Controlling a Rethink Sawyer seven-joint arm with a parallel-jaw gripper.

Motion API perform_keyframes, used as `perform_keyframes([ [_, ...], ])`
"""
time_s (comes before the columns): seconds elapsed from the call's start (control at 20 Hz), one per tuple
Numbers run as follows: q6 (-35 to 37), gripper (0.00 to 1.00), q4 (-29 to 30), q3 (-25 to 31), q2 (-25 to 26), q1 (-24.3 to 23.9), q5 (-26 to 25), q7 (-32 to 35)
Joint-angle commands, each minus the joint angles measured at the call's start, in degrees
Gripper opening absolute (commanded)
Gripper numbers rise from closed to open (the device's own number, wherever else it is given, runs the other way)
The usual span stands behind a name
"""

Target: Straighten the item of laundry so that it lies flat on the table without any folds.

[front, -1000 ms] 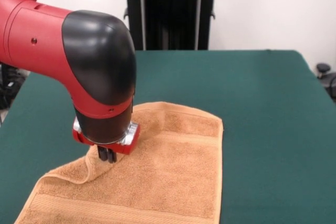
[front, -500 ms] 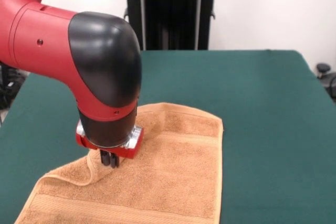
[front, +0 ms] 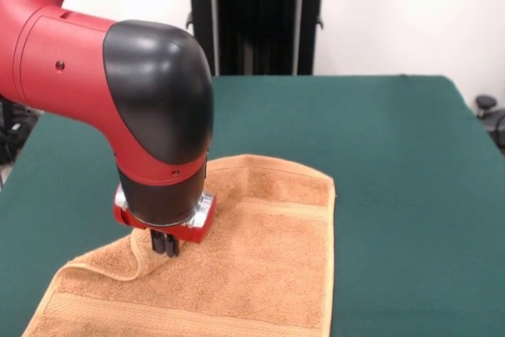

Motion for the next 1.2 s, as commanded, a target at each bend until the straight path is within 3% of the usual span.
perform_keyframes([
  [0.05, -10.0, 0.00, -0.1, 8.7, 3.2, 2.1, 2.3, 4.9],
  [0.7, -10.7, 0.00, 0.6, 9.4, 3.3, 2.0, 2.7, 7.0],
  [1.0, -7.8, 0.00, 5.0, 8.7, -0.9, 1.5, 3.7, 7.2],
  [1.2, -10.5, 0.00, 10.7, 8.9, -3.8, 0.8, 3.6, 6.4],
])
